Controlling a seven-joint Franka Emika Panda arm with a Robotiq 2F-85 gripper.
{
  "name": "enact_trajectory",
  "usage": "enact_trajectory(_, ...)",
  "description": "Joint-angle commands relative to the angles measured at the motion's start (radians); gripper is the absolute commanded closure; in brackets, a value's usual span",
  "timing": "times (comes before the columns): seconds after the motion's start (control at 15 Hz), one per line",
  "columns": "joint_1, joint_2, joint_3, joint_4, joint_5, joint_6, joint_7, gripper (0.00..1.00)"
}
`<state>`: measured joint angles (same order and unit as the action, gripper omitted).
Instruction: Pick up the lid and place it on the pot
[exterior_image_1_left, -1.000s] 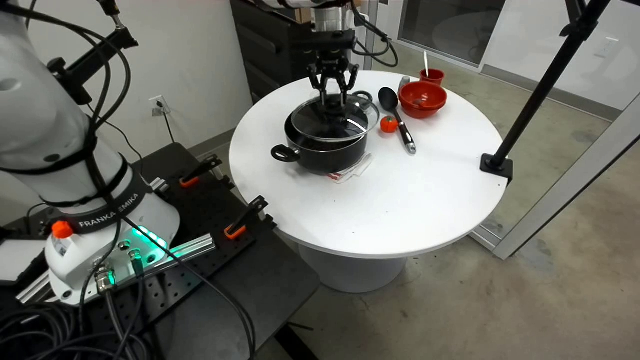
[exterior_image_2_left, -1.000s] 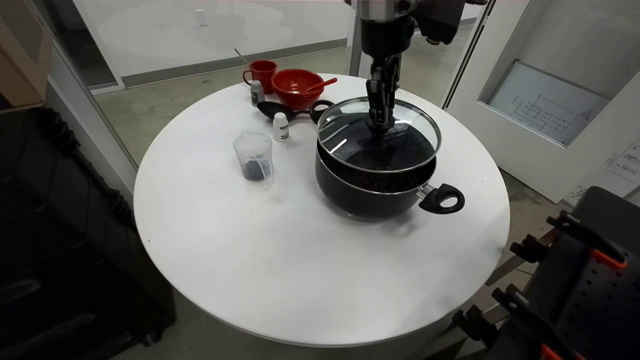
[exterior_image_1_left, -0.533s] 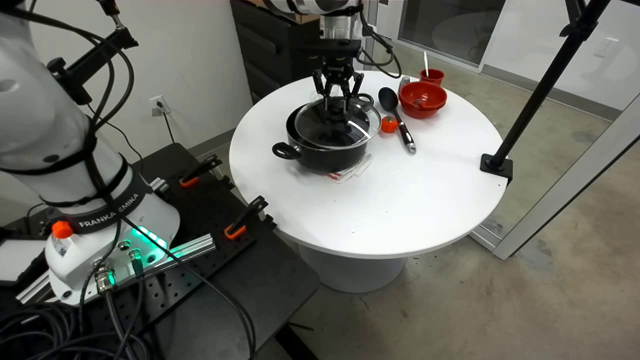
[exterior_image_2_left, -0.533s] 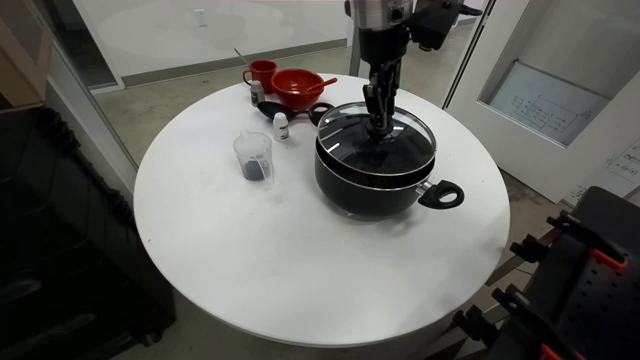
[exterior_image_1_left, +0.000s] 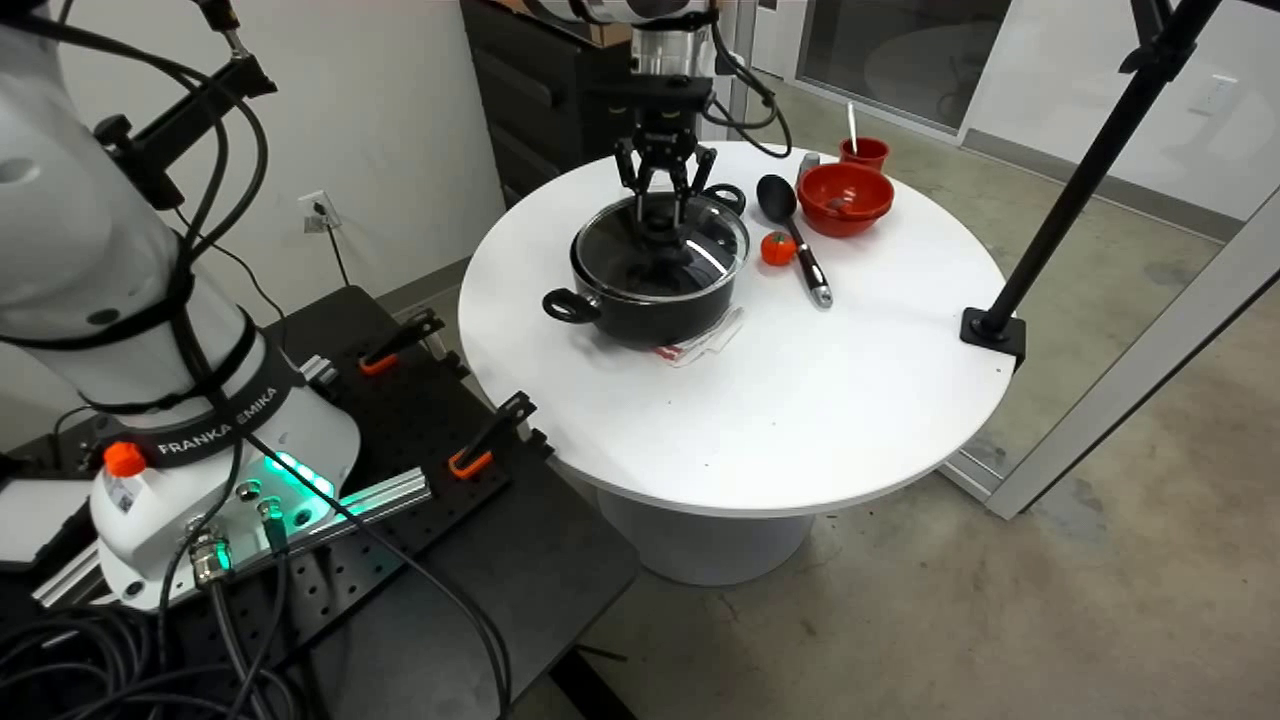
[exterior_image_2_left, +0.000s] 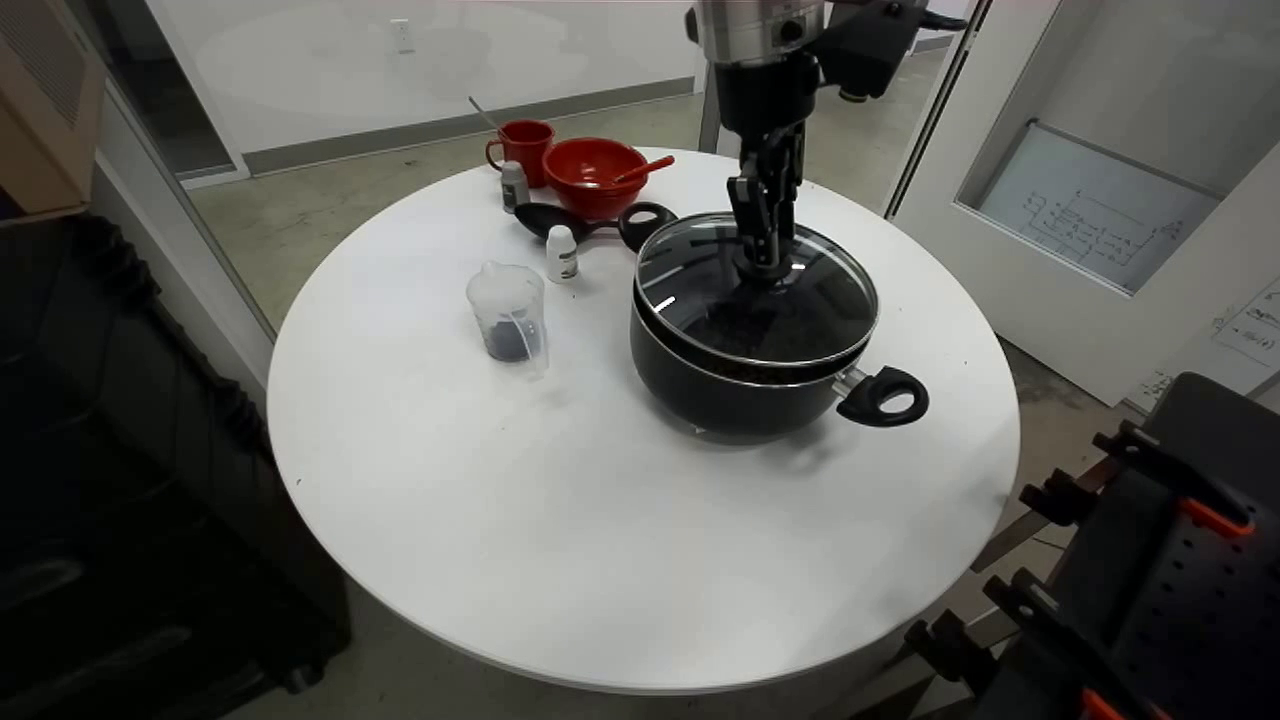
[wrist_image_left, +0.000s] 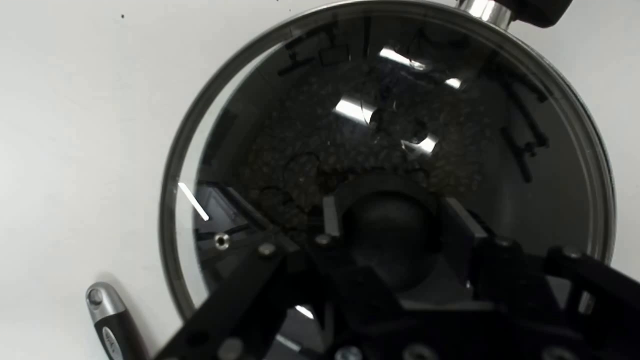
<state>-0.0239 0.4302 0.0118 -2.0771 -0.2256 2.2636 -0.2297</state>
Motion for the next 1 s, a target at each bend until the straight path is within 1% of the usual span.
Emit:
enact_trajectory(0.0, 0.004, -0.040, 0.007, -0.057, 0.016, 0.006, 0.000, 0.75)
enact_trajectory(0.47, 0.009, -0.017, 0.003, -0.062, 0.002, 0.056, 0.007, 0.75)
enact_trajectory(0.93, 0.018, -0.008, 0.016, -0.065, 0.011, 0.020, -0.003, 0.75)
